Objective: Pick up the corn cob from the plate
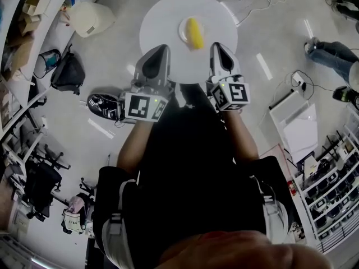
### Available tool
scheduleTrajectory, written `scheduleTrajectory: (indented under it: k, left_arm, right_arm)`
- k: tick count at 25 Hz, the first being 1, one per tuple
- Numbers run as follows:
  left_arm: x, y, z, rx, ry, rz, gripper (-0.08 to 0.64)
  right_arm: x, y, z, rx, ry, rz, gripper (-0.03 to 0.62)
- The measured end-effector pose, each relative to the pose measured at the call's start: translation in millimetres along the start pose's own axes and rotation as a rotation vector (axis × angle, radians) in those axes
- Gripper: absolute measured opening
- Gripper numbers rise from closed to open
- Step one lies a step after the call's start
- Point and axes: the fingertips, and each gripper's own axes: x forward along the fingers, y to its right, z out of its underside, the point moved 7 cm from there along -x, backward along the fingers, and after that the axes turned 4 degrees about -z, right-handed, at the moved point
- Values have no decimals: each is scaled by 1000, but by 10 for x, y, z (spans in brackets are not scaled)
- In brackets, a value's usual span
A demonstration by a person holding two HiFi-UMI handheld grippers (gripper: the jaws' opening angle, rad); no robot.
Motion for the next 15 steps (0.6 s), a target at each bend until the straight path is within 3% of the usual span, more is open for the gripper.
scheduleTrajectory:
  k: [15]
  left_arm:
    - [248, -180, 215, -17, -30, 21, 5]
  right_arm:
    - [457, 108, 407, 14, -105, 4, 8]
